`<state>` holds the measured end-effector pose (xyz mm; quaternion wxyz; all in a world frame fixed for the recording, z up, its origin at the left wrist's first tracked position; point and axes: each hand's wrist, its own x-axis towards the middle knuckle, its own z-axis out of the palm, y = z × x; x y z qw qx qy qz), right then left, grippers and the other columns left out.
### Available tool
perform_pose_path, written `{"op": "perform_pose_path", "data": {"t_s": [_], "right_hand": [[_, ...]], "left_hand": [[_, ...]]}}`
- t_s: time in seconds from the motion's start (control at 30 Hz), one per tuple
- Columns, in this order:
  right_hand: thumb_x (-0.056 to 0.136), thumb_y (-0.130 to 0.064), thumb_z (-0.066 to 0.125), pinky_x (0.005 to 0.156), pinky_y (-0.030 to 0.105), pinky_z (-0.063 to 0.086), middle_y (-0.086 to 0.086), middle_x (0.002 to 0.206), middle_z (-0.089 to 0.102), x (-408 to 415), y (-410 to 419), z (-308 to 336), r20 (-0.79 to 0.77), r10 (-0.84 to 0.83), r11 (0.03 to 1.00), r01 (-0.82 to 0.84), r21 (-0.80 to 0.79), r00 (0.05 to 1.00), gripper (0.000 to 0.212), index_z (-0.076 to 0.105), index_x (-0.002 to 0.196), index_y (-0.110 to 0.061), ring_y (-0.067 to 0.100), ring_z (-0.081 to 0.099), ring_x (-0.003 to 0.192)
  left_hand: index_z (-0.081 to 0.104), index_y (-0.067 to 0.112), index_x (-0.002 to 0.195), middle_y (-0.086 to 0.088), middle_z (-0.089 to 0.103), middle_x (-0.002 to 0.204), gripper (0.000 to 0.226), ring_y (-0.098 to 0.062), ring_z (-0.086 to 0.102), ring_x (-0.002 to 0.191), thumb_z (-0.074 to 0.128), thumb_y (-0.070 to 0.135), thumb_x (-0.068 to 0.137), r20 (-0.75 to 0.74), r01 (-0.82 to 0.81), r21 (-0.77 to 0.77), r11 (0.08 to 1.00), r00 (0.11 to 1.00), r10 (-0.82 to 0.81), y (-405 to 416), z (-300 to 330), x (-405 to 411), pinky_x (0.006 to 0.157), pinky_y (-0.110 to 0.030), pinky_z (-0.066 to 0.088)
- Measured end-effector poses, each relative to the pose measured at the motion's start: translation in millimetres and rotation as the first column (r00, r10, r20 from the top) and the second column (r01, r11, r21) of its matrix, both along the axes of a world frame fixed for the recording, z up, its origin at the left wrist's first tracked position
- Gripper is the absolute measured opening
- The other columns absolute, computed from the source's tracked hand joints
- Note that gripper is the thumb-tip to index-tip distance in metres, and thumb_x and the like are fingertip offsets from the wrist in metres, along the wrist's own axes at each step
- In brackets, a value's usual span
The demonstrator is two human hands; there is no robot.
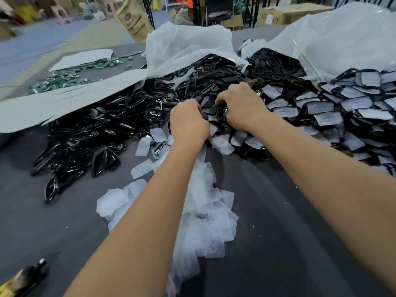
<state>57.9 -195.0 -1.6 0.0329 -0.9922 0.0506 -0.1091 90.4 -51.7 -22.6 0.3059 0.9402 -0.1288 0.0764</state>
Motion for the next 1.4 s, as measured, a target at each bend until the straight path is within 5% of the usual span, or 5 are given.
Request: {"op": "perform_pose_path", "data": {"t_s": [0.53,0.67,1.03,1.2,1.4], "right_hand": [[0.087,-0.014,0.082,0.082,0.027,0.056,-0.001,0.085,0.071,-4,19,5,0.355,-0.267,0.858,0.052,0.512,0.896,0.004,0.078,0.089,-0.015,0.015,0.068,0.083],[0.085,-0.006,0.079,0.067,0.005,0.046,-0.014,0.071,0.065,-17,75,-5,0.331,-0.064,0.761,-0.168,0.626,0.941,0.01,0.081,0.089,-0.015,-0.003,0.061,0.064],[0.089,-0.005,0.08,0.051,0.022,0.051,0.003,0.067,0.075,-27,130,-33,0.11,-0.069,0.326,-0.082,0.942,0.992,0.006,0.075,0.092,-0.006,0.009,0.071,0.058],[0.094,-0.003,0.073,0.051,0.025,0.055,0.005,0.067,0.074,-37,119,-30,0.061,-0.071,0.128,-0.052,0.99,0.996,0.009,0.073,0.087,-0.007,0.015,0.075,0.064],[0.092,0.001,0.074,0.055,0.021,0.053,0.004,0.07,0.07,-48,101,-34,0.059,-0.113,-0.012,-0.06,0.998,0.992,0.013,0.073,0.081,-0.008,0.014,0.069,0.062]], "left_hand": [[0.076,0.013,0.105,-0.006,0.07,0.113,0.025,-0.019,0.063,0.105,0.06,0.005,0.088,0.07,-0.021,-0.179,0.984,0.997,0.034,36,-7,4,0.085,-0.023,0.045],[0.075,0.013,0.106,-0.011,0.063,0.12,0.027,-0.026,0.059,0.11,0.059,0.006,0.085,0.079,-0.111,-0.075,0.991,0.99,0.117,82,-5,-2,0.084,-0.027,0.042],[0.06,0.007,0.116,-0.026,0.046,0.139,0.032,-0.044,0.046,0.125,0.07,0.022,0.09,-0.142,-0.398,0.402,0.824,0.863,0.486,184,16,-15,0.087,-0.045,0.046],[0.063,0.004,0.083,-0.016,0.065,0.086,0.01,-0.033,0.061,0.079,0.062,0.005,0.074,-0.018,-0.425,0.126,0.897,0.903,0.43,194,22,-15,0.055,-0.03,0.039],[0.072,0.011,0.094,-0.008,0.071,0.098,0.027,-0.023,0.064,0.088,0.058,-0.004,0.075,0.07,-0.397,-0.189,0.898,0.907,0.415,178,25,-17,0.076,-0.03,0.049]]}}
